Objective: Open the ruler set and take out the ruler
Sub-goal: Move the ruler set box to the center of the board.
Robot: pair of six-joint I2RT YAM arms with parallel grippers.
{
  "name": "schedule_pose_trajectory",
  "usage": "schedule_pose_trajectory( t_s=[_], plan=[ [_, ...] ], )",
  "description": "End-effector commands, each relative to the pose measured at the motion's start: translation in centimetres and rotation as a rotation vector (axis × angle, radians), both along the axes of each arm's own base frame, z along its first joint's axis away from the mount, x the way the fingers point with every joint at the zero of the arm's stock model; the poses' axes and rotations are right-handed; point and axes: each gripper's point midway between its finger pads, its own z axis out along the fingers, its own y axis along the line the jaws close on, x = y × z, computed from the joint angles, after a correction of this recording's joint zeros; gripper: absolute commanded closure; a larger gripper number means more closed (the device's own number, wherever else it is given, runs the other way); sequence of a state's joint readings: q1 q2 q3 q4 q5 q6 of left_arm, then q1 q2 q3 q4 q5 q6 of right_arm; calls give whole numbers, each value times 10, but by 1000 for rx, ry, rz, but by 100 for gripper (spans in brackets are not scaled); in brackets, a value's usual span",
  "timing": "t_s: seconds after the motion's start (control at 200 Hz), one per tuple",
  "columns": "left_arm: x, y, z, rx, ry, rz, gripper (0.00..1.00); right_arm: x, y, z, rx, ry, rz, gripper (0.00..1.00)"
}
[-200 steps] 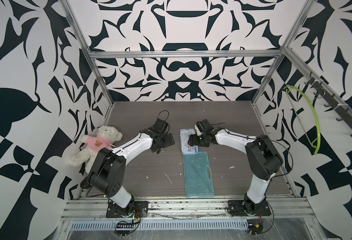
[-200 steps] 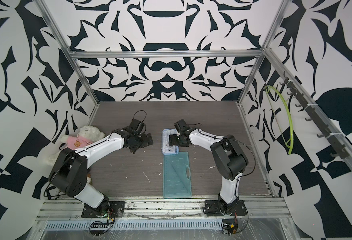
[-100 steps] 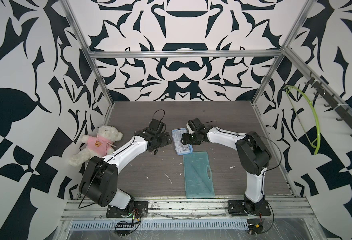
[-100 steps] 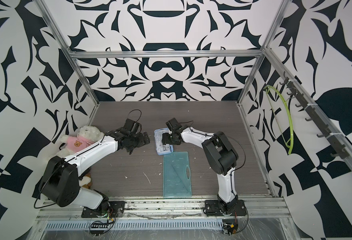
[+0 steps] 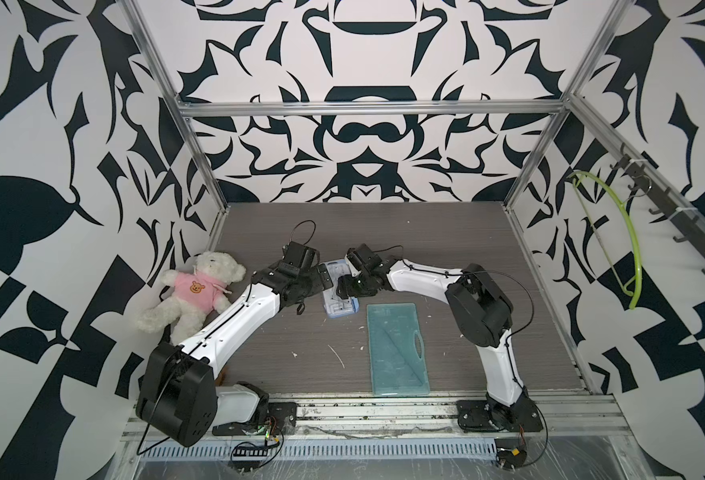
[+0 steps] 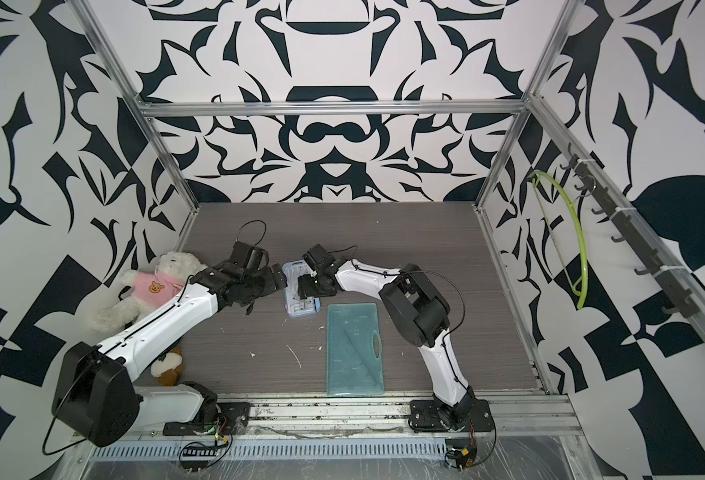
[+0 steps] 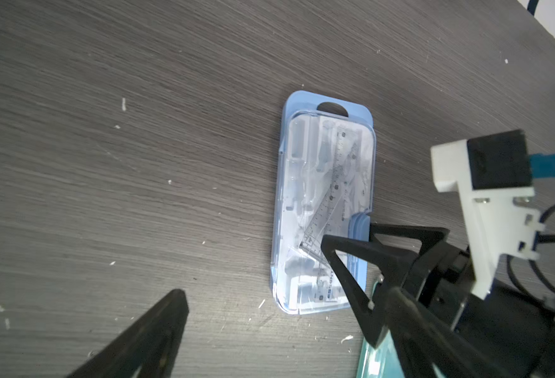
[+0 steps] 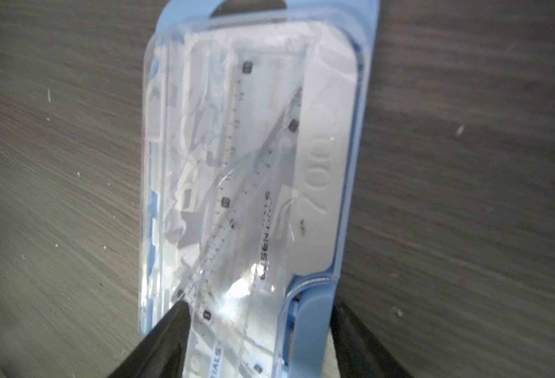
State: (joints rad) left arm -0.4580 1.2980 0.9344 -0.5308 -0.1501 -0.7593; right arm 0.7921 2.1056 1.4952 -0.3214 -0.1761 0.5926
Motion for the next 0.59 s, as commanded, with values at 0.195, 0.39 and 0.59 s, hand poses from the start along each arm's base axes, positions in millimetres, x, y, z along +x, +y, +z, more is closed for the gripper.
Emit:
schedule_pose_trajectory(
  t_s=[0.195, 0.39, 0.59],
  plan=[
    [-7, -26, 16, -10, -63, -107, 1, -28, -65, 64, -115, -92, -49, 29],
    [-25, -111, 4, 70, -56, -408, 1, -80, -149, 67, -236, -55, -159, 31],
    [-62, -179, -2, 47, -65, -684, 1, -139, -216, 53, -311, 35, -276, 41]
  ],
)
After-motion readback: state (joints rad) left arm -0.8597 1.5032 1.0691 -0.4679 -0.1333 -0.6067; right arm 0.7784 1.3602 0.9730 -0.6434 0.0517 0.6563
